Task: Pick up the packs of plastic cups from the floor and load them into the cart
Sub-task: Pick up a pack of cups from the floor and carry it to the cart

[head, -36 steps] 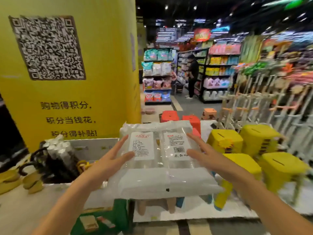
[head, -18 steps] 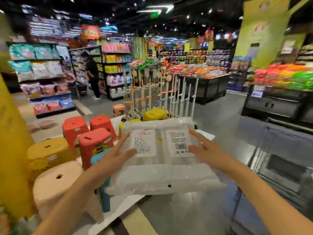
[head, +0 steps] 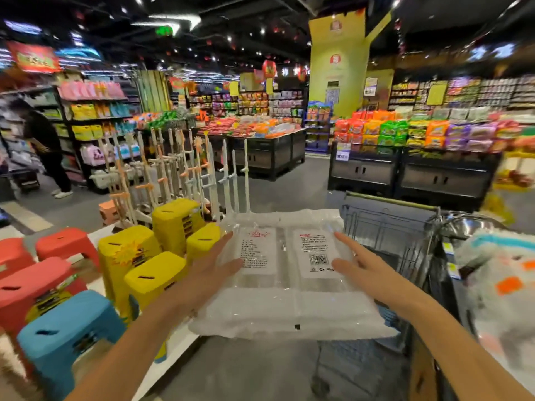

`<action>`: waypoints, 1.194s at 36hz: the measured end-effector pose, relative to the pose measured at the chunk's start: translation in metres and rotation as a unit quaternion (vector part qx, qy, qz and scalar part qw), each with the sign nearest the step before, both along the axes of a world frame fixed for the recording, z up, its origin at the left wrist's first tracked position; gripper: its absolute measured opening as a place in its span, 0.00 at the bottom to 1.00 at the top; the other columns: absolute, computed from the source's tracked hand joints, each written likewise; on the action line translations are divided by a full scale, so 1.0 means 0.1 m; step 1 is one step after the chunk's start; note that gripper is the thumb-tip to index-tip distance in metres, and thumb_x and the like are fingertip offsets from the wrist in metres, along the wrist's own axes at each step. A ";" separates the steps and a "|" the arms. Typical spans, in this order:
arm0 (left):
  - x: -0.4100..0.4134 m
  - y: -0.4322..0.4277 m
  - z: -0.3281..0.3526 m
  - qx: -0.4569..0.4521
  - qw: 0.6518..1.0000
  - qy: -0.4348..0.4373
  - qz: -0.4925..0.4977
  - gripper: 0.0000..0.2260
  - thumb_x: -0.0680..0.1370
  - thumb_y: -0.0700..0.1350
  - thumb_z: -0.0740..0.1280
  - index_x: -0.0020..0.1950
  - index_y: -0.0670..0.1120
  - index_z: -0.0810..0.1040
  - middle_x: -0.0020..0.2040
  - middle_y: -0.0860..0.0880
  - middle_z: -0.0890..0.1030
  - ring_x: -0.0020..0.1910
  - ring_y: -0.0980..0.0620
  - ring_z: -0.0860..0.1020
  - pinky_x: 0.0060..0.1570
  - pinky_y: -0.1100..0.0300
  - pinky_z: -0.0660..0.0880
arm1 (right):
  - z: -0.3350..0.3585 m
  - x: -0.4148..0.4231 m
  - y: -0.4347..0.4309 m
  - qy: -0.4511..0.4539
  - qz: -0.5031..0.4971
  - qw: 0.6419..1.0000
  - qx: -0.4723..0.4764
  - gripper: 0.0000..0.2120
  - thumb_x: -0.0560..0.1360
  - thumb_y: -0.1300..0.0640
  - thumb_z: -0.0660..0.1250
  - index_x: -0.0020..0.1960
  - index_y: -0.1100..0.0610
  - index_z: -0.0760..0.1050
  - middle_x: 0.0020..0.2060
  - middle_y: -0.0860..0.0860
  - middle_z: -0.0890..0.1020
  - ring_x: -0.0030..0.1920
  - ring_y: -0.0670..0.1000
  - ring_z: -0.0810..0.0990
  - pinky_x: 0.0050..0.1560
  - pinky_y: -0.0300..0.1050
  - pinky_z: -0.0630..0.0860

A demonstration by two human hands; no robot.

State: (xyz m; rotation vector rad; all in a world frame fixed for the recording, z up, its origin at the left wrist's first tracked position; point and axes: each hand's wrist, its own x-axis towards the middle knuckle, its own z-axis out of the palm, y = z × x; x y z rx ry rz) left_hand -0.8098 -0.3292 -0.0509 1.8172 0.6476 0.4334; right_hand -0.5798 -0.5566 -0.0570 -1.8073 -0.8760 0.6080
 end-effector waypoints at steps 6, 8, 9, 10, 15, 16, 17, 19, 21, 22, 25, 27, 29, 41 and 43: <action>0.84 -0.27 -0.06 0.014 0.999 0.008 -0.045 0.28 0.76 0.60 0.68 0.72 0.73 0.60 0.76 0.61 0.62 0.72 0.53 0.66 0.69 0.52 0.68 | -0.09 0.58 -0.49 0.034 -0.041 0.998 0.013 0.28 0.79 0.48 0.67 0.73 0.31 0.61 0.62 0.37 0.76 0.60 0.44 0.79 0.57 0.48 0.79; 1.04 -0.34 -0.08 -0.007 0.998 0.009 -0.068 0.28 0.74 0.63 0.69 0.71 0.75 0.60 0.72 0.66 0.64 0.71 0.53 0.67 0.70 0.49 0.68 | -0.11 0.72 -0.64 0.033 -0.050 0.998 0.011 0.28 0.79 0.49 0.66 0.75 0.33 0.60 0.63 0.38 0.77 0.57 0.40 0.80 0.50 0.40 0.80; 1.14 -0.36 -0.10 -0.009 0.997 0.011 -0.075 0.29 0.74 0.63 0.68 0.71 0.75 0.60 0.70 0.68 0.64 0.70 0.54 0.67 0.70 0.49 0.68 | -0.12 0.79 -0.70 0.032 -0.055 0.998 0.009 0.28 0.80 0.49 0.66 0.75 0.34 0.59 0.62 0.37 0.77 0.55 0.39 0.80 0.48 0.39 0.80; 1.24 -0.39 -0.09 -0.004 0.997 0.012 -0.080 0.29 0.73 0.64 0.68 0.70 0.76 0.60 0.70 0.68 0.64 0.70 0.54 0.67 0.70 0.49 0.68 | -0.12 0.86 -0.76 0.030 -0.062 0.998 0.007 0.28 0.80 0.49 0.66 0.75 0.34 0.59 0.60 0.36 0.77 0.54 0.38 0.80 0.47 0.38 0.80; 1.78 -0.45 -0.09 0.019 0.995 0.021 -0.096 0.27 0.77 0.59 0.67 0.72 0.74 0.59 0.72 0.63 0.66 0.69 0.54 0.69 0.70 0.49 0.68 | -0.08 1.15 -0.92 0.023 -0.106 0.994 0.003 0.26 0.80 0.52 0.66 0.73 0.35 0.61 0.55 0.37 0.78 0.48 0.37 0.80 0.41 0.33 0.78; 1.87 -0.46 -0.08 0.030 0.994 0.027 -0.100 0.27 0.78 0.57 0.66 0.73 0.72 0.59 0.72 0.62 0.66 0.69 0.53 0.69 0.71 0.49 0.67 | -0.07 1.21 -0.93 0.027 -0.112 0.993 0.002 0.26 0.80 0.52 0.66 0.72 0.34 0.61 0.56 0.37 0.78 0.48 0.36 0.80 0.41 0.33 0.78; 1.97 -0.46 -0.09 0.034 0.993 0.025 -0.111 0.27 0.78 0.58 0.66 0.73 0.72 0.58 0.72 0.61 0.66 0.70 0.53 0.69 0.71 0.48 0.66 | -0.07 1.27 -0.94 0.030 -0.119 0.992 0.005 0.26 0.80 0.52 0.66 0.73 0.35 0.60 0.55 0.35 0.78 0.47 0.36 0.80 0.41 0.33 0.78; 2.17 -0.46 -0.07 0.030 0.990 0.029 -0.135 0.28 0.78 0.59 0.66 0.73 0.72 0.57 0.72 0.62 0.66 0.69 0.52 0.69 0.71 0.47 0.67 | -0.10 1.41 -0.97 0.024 -0.132 0.991 0.003 0.27 0.80 0.53 0.66 0.74 0.37 0.61 0.45 0.32 0.78 0.42 0.32 0.80 0.39 0.30 0.76; 2.37 -0.43 -0.06 0.020 0.987 0.025 -0.155 0.28 0.79 0.57 0.65 0.75 0.69 0.56 0.68 0.63 0.67 0.66 0.54 0.70 0.70 0.50 0.68 | -0.11 1.56 -0.97 0.009 -0.152 0.988 -0.003 0.26 0.81 0.53 0.65 0.74 0.37 0.61 0.39 0.34 0.77 0.37 0.30 0.79 0.36 0.27 0.73; 2.48 -0.41 -0.06 0.021 0.986 0.025 -0.162 0.28 0.79 0.56 0.65 0.76 0.68 0.56 0.67 0.63 0.66 0.65 0.53 0.70 0.70 0.50 0.68 | -0.13 1.63 -0.96 0.009 -0.160 0.987 -0.001 0.26 0.81 0.53 0.65 0.74 0.37 0.61 0.42 0.35 0.77 0.40 0.31 0.79 0.39 0.28 0.75; 2.85 -0.23 -0.12 0.034 0.981 0.024 -0.188 0.30 0.77 0.60 0.66 0.75 0.69 0.56 0.74 0.61 0.62 0.71 0.52 0.67 0.71 0.47 0.67 | -0.16 1.88 -0.88 0.018 -0.183 0.983 0.006 0.28 0.80 0.53 0.66 0.75 0.38 0.61 0.56 0.38 0.79 0.50 0.38 0.82 0.48 0.34 0.80; 3.11 -0.07 -0.19 0.011 0.978 0.027 -0.204 0.30 0.75 0.63 0.68 0.73 0.73 0.58 0.73 0.61 0.65 0.70 0.53 0.69 0.70 0.47 0.69 | -0.18 2.05 -0.79 0.022 -0.196 0.980 0.006 0.26 0.80 0.54 0.66 0.73 0.37 0.62 0.55 0.37 0.78 0.49 0.38 0.82 0.42 0.30 0.78; 3.37 0.06 -0.25 -0.012 0.975 0.030 -0.219 0.30 0.73 0.64 0.69 0.71 0.76 0.58 0.70 0.63 0.69 0.67 0.53 0.73 0.68 0.48 0.71 | -0.22 2.25 -0.68 0.017 -0.208 0.978 0.007 0.25 0.80 0.53 0.66 0.70 0.34 0.62 0.55 0.36 0.77 0.48 0.34 0.78 0.38 0.27 0.75; 4.79 0.79 -0.23 -0.033 0.965 0.004 -0.262 0.28 0.78 0.56 0.67 0.74 0.69 0.58 0.63 0.67 0.72 0.62 0.58 0.76 0.61 0.56 0.76 | -0.30 3.49 -0.06 0.011 -0.259 0.966 0.001 0.26 0.77 0.48 0.70 0.66 0.26 0.63 0.61 0.43 0.80 0.57 0.47 0.82 0.58 0.52 0.81; 5.01 0.82 -0.23 -0.027 0.962 0.005 -0.273 0.26 0.80 0.54 0.65 0.73 0.68 0.58 0.58 0.69 0.73 0.56 0.64 0.76 0.50 0.66 0.78 | -0.32 3.66 0.00 0.006 -0.273 0.962 -0.003 0.27 0.76 0.47 0.70 0.67 0.25 0.63 0.62 0.42 0.79 0.58 0.46 0.81 0.60 0.52 0.80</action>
